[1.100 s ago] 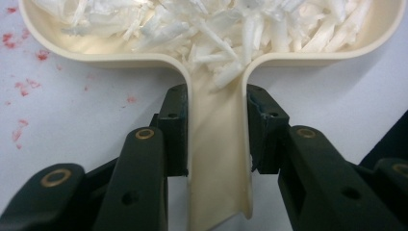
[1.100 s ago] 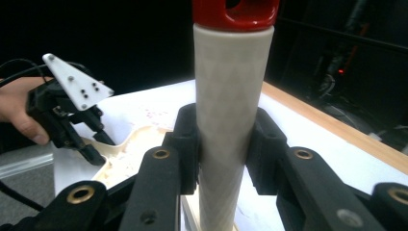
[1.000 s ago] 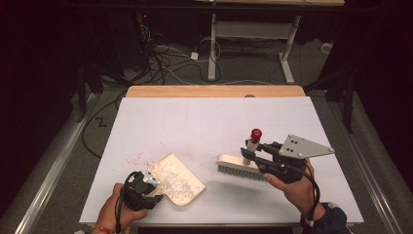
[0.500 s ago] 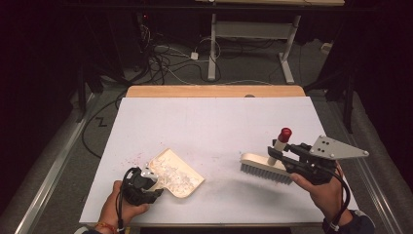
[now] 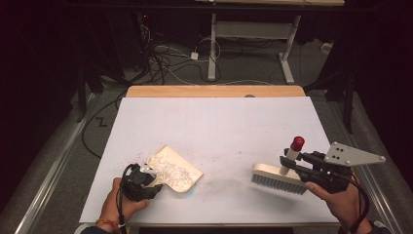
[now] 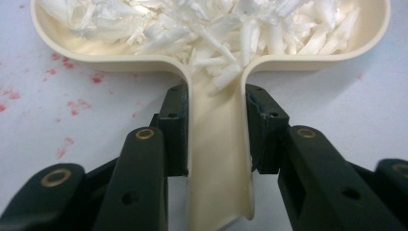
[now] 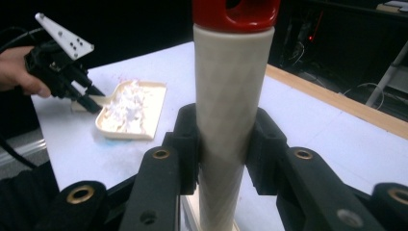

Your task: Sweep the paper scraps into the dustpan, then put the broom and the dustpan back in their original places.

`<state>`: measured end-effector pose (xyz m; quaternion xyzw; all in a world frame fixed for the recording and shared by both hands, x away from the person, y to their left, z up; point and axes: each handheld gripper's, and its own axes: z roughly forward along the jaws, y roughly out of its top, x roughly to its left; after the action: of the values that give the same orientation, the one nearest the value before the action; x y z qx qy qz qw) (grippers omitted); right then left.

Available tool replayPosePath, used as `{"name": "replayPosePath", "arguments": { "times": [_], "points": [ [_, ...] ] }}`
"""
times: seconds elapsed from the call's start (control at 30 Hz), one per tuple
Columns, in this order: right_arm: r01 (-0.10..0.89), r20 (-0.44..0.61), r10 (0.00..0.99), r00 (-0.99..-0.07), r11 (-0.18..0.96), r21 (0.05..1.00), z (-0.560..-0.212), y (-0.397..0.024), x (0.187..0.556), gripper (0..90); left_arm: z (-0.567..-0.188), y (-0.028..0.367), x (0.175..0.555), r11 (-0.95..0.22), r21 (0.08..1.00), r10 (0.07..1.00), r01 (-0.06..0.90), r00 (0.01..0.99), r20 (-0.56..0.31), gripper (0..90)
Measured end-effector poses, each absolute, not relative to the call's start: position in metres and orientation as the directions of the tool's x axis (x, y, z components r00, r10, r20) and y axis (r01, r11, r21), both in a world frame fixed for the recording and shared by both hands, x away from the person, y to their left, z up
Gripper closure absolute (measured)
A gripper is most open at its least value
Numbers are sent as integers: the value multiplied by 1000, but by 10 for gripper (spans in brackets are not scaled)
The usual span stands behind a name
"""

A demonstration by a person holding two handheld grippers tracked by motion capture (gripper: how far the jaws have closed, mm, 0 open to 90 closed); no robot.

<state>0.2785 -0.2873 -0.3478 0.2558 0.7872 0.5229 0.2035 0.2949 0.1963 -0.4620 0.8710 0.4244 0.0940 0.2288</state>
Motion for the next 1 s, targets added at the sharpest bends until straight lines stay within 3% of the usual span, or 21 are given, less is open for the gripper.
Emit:
{"name": "replayPosePath", "arguments": {
  "times": [0.63,1.0],
  "points": [
    [292,21,569,-822,389,874,-360,-289,301,704,-462,210,321,-420,525,865,740,502,-15,634],
    [338,57,606,-793,360,869,-366,-284,331,700,-464,223,335,-342,548,908,763,419,-18,634]
  ]
}}
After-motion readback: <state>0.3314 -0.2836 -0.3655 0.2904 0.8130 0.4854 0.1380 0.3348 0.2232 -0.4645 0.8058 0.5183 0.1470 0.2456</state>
